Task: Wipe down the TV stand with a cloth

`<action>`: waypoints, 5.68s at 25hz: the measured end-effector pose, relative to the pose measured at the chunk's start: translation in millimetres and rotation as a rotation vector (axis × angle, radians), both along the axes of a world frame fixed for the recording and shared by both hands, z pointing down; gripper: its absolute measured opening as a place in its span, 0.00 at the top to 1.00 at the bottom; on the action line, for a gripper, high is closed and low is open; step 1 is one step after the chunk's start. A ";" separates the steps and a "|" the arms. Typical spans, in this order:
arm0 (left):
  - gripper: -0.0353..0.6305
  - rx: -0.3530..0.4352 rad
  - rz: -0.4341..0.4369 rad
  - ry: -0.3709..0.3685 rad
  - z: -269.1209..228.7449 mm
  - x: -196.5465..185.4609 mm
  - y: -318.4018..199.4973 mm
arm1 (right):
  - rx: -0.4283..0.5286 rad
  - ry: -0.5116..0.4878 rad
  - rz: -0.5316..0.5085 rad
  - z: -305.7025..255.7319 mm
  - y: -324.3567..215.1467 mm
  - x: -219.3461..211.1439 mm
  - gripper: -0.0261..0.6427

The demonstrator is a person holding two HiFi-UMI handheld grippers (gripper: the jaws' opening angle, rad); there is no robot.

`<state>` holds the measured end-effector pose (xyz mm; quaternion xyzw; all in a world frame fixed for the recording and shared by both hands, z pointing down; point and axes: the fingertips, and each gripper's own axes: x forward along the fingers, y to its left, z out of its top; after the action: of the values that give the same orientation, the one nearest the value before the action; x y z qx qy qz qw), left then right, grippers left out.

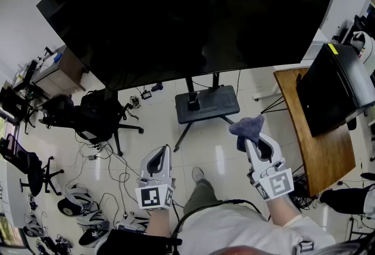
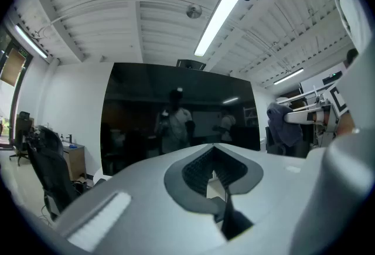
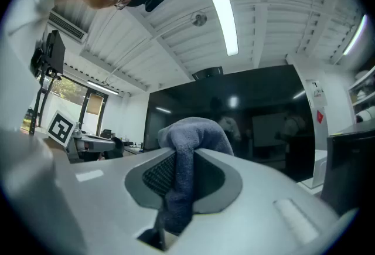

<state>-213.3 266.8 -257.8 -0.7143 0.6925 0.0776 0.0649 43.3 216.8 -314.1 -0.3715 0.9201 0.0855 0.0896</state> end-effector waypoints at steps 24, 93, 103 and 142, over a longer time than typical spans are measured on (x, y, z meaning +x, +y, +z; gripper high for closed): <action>0.95 0.070 0.006 -0.089 42.4 -62.0 -316.0 | 0.072 -0.100 0.171 62.6 -320.9 -22.4 0.87; 0.95 0.335 -0.078 -0.076 606.3 -41.2 -380.4 | -0.101 -0.028 -0.092 658.9 -524.1 -101.0 0.87; 0.95 0.332 -0.304 -0.066 606.2 -122.7 -329.8 | -0.230 0.089 -0.446 719.0 -341.4 -295.7 0.87; 0.95 0.391 -0.247 -0.072 628.6 -93.9 -357.6 | -0.443 -0.007 -0.110 733.9 -507.4 -137.6 0.89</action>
<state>-307.2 -90.8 370.8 -0.6003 0.7436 0.1761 0.2357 -94.3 -290.6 419.8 -0.3317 0.9350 -0.1249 0.0137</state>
